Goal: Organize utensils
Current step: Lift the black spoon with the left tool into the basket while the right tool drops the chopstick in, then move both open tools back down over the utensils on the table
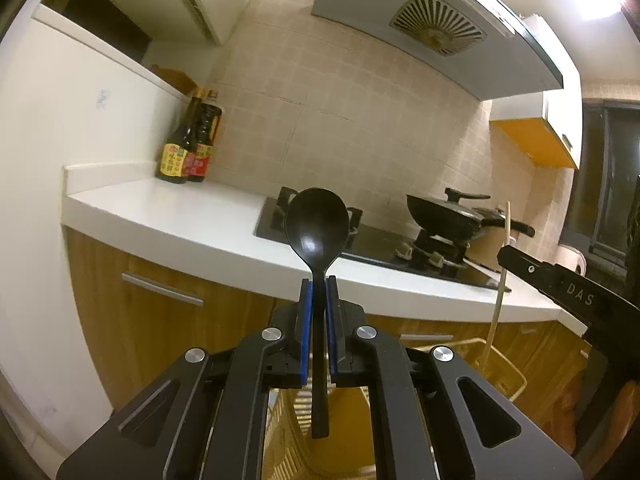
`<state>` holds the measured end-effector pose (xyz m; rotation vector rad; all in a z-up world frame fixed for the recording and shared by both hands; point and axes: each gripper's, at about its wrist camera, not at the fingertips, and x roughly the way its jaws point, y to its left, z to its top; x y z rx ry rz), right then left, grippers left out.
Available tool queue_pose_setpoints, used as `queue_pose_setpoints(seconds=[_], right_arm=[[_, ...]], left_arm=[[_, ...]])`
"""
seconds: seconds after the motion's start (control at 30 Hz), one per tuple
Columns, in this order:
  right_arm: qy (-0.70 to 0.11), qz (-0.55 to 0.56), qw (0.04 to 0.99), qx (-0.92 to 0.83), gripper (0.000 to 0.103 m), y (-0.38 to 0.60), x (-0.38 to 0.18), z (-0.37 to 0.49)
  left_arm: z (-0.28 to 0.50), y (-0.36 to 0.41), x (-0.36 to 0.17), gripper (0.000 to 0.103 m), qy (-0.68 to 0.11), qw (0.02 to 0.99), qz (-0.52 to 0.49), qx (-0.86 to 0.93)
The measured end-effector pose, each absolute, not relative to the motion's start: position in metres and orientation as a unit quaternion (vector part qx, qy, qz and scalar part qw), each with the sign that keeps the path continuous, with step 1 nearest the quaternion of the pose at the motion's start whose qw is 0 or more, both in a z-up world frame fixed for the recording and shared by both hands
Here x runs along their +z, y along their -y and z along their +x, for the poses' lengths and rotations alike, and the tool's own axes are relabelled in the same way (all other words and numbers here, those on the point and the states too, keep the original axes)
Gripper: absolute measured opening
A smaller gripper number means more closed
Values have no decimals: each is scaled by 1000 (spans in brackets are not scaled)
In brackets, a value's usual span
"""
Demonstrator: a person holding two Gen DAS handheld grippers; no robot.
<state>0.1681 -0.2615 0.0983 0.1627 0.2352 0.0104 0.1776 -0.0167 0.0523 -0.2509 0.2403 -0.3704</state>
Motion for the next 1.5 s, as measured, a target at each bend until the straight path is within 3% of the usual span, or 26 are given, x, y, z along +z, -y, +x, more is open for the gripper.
queue_pose_setpoints(seconds=[0.1, 0.23, 0.33, 0.47, 0.63, 0.8, 0.97, 1.27, 1.5], right_arm=[[-117, 79, 990, 4, 5, 260, 96, 162], [-128, 91, 987, 10, 5, 263, 94, 157], [-139, 95, 986, 16, 6, 264, 93, 150], [-150, 102, 983, 24, 23, 268, 90, 136], [-163, 107, 980, 35, 39, 270, 90, 115], [-194, 90, 976, 29, 39, 271, 96, 88], [-279, 73, 957, 29, 39, 272, 89, 71], [-483, 80, 870, 58, 39, 284, 20, 60], [-546, 106, 827, 78, 39, 284, -22, 51]], left_arm=[[174, 16, 50, 5, -120, 968, -118, -186], [167, 12, 47, 19, -124, 967, -116, -191], [162, 9, 47, 21, -130, 965, -116, -196], [151, -2, 51, 37, -130, 963, -123, -199], [135, -10, 56, 38, -149, 958, -121, -212], [115, -11, 60, 39, -210, 943, -95, -241], [99, -2, 49, 39, -296, 911, -73, -279], [72, 34, -6, 38, -467, 808, -2, -360], [53, 70, -42, 36, -527, 755, 90, -379]])
